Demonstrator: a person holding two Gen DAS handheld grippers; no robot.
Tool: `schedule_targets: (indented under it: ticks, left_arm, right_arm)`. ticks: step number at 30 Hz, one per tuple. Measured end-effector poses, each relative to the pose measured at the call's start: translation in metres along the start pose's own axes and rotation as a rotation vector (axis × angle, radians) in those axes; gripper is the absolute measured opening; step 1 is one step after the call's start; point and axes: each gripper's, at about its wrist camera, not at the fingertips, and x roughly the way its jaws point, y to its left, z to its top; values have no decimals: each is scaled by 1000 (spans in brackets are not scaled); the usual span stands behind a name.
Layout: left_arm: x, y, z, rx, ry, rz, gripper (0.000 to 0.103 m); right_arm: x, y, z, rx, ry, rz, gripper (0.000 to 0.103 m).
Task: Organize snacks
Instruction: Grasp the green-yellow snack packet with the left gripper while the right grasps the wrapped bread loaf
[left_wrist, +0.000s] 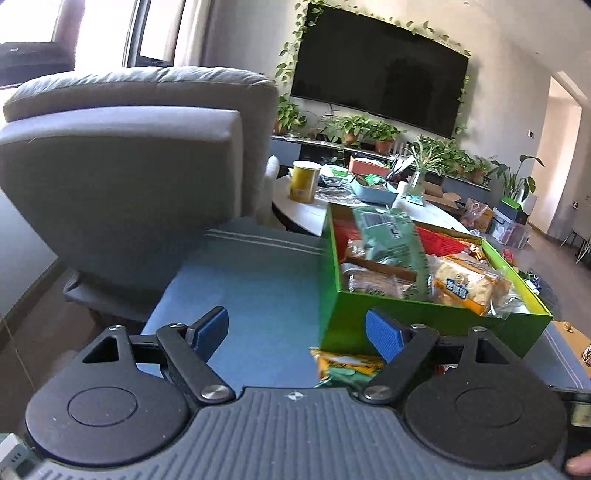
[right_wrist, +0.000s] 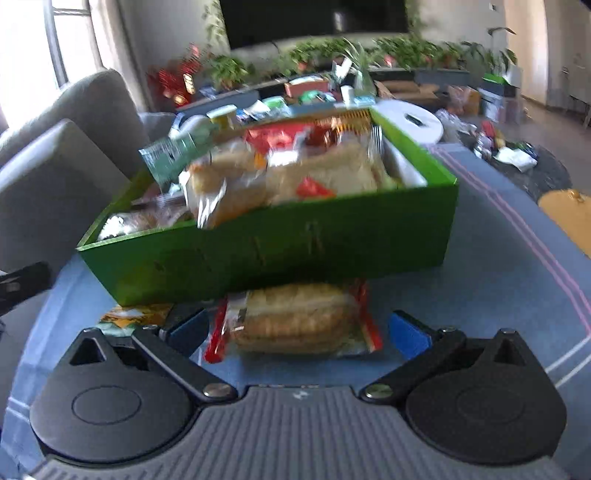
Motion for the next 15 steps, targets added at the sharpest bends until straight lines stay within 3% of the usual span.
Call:
schedule_targets:
  ticks: [3, 6, 9, 15]
  left_arm:
    - [1, 7, -2, -12, 13, 16, 80]
    - [5, 10, -8, -19, 28, 7, 80]
    - [14, 4, -10, 18, 61, -25, 80]
    - [42, -25, -18, 90, 137, -79, 82]
  right_arm:
    - [7, 11, -6, -34, -17, -63, 92]
    - [4, 25, -17, -202, -70, -68, 84]
    - [-13, 18, -18, -196, -58, -50, 81]
    - [-57, -9, -30, -185, -118, -62, 82]
